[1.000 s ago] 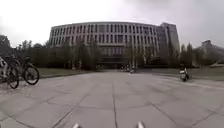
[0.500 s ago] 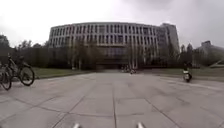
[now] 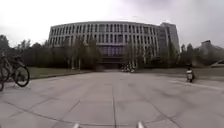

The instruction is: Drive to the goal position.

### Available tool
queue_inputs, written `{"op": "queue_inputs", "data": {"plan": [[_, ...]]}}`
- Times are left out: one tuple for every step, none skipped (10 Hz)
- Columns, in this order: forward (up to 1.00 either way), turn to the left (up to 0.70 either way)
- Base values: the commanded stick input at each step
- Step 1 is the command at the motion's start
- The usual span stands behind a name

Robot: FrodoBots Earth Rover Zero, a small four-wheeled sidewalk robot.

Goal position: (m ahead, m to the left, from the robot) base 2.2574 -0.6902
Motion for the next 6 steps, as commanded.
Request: {"op": "queue_inputs", "data": {"plan": [[0.50, 0.00], [0.50, 0.00], [0.50, 0.00], [0.50, 0.00], [0.50, 0.00], [0.50, 0.00]]}}
